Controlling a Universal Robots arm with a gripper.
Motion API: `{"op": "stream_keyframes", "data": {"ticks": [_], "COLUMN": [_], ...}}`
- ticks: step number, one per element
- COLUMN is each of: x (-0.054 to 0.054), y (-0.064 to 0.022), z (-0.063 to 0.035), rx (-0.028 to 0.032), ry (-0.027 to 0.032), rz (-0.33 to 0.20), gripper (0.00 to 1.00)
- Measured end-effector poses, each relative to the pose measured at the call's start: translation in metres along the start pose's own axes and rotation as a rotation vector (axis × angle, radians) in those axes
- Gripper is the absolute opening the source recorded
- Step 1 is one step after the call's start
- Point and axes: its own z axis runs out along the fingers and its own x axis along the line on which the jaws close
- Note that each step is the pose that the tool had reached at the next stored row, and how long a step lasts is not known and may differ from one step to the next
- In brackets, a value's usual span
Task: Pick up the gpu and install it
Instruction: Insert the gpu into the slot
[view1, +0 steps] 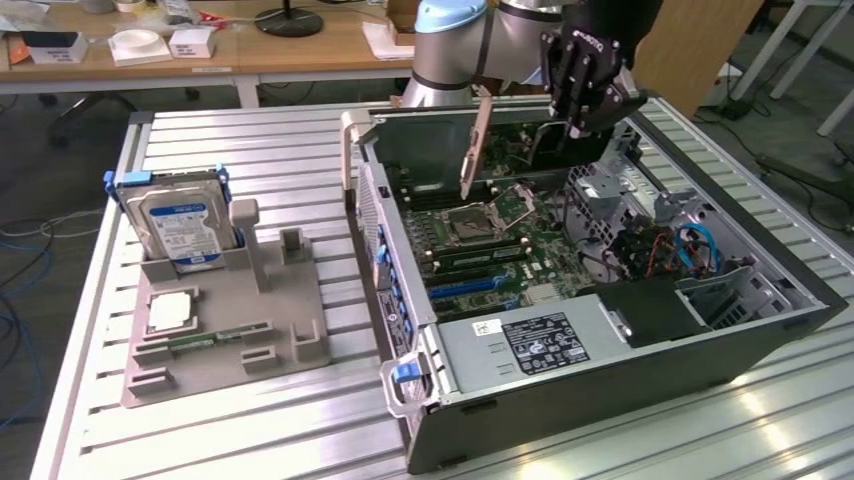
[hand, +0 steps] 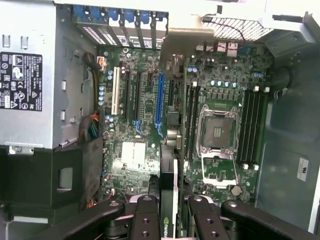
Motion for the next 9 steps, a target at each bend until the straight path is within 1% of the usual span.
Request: {"op": "stream_keyframes", "data": {"ticks": [2,4,9], "x": [0.0,0.0,0.0], "y": [0.0015,0.0018,0.0025], "z": [0.0036,0.0072,0.0162], "rx": [0.0,0.0001,0.0], "ry": [0.0031,0.0038,0.004], "rz": [0.016,0.024,0.024], "gripper": [0.27,0.27,0.27]}}
